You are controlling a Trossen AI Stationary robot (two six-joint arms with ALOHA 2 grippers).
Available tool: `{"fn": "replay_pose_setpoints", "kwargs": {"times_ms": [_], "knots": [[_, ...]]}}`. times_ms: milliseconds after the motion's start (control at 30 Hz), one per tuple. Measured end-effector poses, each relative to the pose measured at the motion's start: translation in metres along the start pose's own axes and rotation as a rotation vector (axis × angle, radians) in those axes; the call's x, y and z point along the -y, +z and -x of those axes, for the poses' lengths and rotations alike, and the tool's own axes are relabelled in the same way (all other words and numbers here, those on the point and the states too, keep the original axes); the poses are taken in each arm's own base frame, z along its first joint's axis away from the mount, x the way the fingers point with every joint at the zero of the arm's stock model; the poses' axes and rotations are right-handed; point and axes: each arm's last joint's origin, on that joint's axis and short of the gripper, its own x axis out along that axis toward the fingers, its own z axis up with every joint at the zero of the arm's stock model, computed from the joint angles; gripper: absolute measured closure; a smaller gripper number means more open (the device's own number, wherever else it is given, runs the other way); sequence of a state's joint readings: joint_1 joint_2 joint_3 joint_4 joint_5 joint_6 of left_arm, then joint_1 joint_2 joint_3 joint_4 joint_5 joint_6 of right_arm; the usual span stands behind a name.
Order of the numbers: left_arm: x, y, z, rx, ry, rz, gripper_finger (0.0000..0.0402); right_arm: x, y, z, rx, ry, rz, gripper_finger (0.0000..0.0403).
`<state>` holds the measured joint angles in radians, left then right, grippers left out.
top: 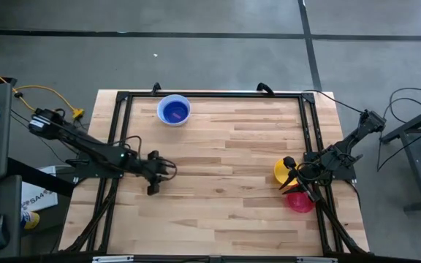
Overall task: Nest bowls inside each other
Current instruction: Stack the yellow bowl on top of the violet bowl
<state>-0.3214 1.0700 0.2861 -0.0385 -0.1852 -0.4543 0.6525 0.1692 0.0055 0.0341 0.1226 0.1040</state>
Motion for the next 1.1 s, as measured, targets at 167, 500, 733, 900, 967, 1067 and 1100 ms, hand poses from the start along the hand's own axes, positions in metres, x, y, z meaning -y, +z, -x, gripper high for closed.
{"fn": "replay_pose_setpoints", "kwargs": {"times_ms": [167,500,733,900,967,1067,1100], "knots": [[-0.008,-0.015,0.003,0.051,-0.025,-0.023,0.0297,0.0,0.0,0.0,0.0,0.0,0.0,0.0327],[-0.007,-0.031,0.009,0.213,-0.133,-0.166,0.0297,0.0,0.0,0.0,0.0,0.0,0.0,0.0327],[-0.011,-0.037,0.013,0.248,-0.146,-0.234,0.0297,0.0,0.0,0.0,0.0,0.0,0.0,0.0327],[-0.013,-0.039,0.016,0.269,-0.153,-0.232,0.0297,0.0,0.0,0.0,0.0,0.0,0.0,0.0327],[-0.014,-0.04,0.018,0.27,-0.149,-0.261,0.0297,0.0,0.0,0.0,0.0,0.0,0.0,0.0327],[-0.014,-0.039,0.021,0.295,-0.143,-0.34,0.0297,0.0,0.0,0.0,0.0,-0.001,0.0,0.0327],[-0.015,-0.04,0.022,0.297,-0.14,-0.364,0.0297,0.0,0.0,0.0,0.0,0.0,0.0,0.0327]]}}
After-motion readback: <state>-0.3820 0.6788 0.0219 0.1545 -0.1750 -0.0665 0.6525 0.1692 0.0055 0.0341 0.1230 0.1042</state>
